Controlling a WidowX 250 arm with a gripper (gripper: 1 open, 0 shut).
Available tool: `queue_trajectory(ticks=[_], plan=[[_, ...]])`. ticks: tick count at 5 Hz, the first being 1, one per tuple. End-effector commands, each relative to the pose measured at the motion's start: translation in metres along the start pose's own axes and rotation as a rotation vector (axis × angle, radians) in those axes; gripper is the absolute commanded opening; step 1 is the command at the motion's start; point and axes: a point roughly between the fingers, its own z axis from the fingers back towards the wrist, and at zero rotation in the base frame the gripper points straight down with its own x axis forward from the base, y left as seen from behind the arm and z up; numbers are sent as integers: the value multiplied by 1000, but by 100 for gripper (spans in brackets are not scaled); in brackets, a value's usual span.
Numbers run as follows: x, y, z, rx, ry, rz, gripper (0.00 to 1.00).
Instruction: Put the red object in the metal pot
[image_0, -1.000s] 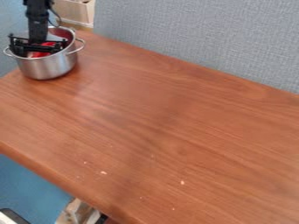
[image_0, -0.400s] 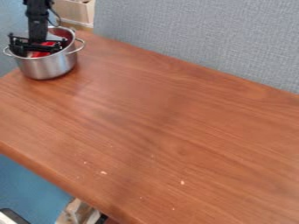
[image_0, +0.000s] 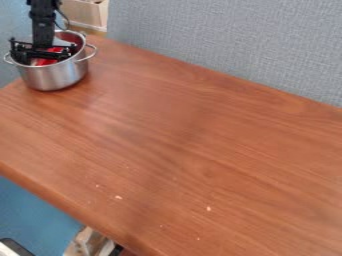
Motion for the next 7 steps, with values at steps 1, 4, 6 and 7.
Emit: queue_trajectory(ticks=[1, 4, 6, 7], plan=[[0, 15, -7, -11, 19, 39, 0], [1, 16, -2, -9, 34, 42, 0], [2, 16, -2, -8, 43, 44, 0], [1, 16, -1, -10, 46, 48, 100]])
